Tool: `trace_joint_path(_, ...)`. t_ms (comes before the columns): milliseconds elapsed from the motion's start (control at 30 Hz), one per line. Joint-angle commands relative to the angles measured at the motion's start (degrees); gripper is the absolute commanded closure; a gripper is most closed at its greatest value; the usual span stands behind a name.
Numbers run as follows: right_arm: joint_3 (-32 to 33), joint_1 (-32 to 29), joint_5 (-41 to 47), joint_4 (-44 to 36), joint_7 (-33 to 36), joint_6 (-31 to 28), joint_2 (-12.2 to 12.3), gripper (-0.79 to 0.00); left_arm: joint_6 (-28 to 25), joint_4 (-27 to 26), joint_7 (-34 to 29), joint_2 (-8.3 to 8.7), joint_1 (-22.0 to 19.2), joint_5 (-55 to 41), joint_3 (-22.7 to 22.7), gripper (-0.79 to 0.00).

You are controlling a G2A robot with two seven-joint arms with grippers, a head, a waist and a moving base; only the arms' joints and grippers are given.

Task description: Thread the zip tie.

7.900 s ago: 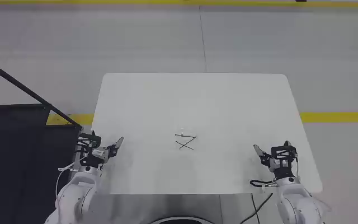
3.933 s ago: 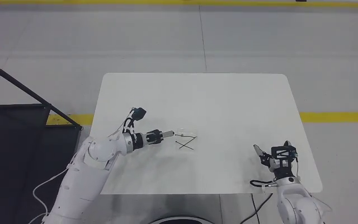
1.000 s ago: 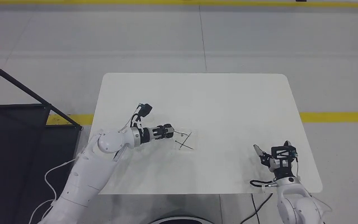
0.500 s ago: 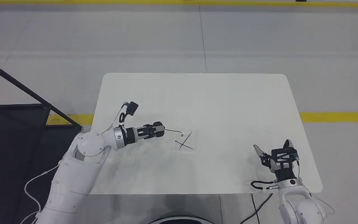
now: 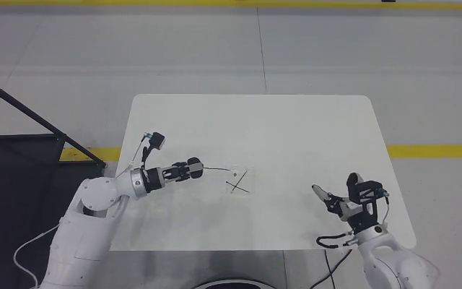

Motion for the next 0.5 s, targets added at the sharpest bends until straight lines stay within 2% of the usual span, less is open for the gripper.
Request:
trace_joint_path(0,-0.39,0.63,2.44,-0.47,2.69,-1.11,0.02,-0.785,-0.12,-0.05,-0.14,0.05,0.18,-0.08,-0.20,0.000)
trace_joint_path(67,-0.51,1.72,4.33,-0.83,6.48,-3.40,0.19,-0.785,-0.12,-0.05,-0.14,0.05,0.18,-0.08,-0.20,0.000)
trace_joint_path(400,-0.51,1.72,4.33,-0.83,6.48,-3.40,0.19,-0.785,-0.02,-0.10,0.76,0.05,0.40,0.00,-0.32,0.000)
trace_joint_path(467,-1.70,1.91,5.16,-0.19,7.90,-6.13,0.27,-0.785,-0.66,-0.83,1.74,0.10,1.13,-0.25,-0.50,0.000)
